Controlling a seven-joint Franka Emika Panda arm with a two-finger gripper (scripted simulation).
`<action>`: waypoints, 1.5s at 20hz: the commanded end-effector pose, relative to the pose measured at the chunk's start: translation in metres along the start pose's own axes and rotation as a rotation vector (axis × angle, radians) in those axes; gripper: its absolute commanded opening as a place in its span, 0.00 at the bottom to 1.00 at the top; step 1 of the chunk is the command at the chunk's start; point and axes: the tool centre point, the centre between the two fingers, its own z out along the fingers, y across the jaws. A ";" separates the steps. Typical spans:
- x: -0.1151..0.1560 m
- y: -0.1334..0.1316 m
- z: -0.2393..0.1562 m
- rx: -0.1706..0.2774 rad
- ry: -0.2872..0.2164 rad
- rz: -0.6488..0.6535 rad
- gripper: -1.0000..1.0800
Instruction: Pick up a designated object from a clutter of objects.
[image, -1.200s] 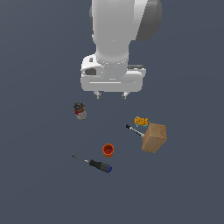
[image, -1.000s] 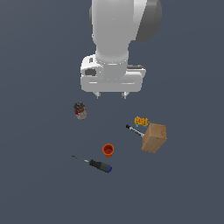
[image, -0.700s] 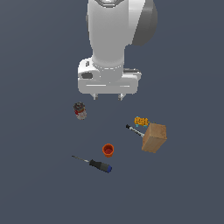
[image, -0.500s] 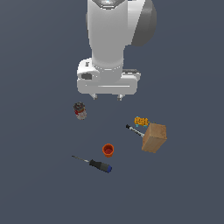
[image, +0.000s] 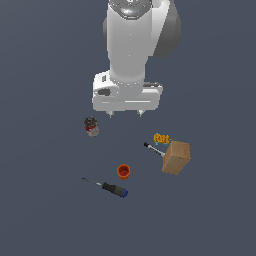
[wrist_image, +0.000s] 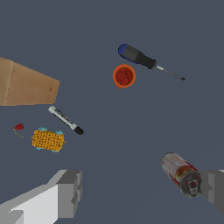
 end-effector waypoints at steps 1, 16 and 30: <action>0.002 -0.007 0.008 -0.005 0.002 -0.042 0.96; 0.014 -0.095 0.097 -0.049 0.032 -0.574 0.96; -0.014 -0.198 0.185 -0.043 0.077 -1.151 0.96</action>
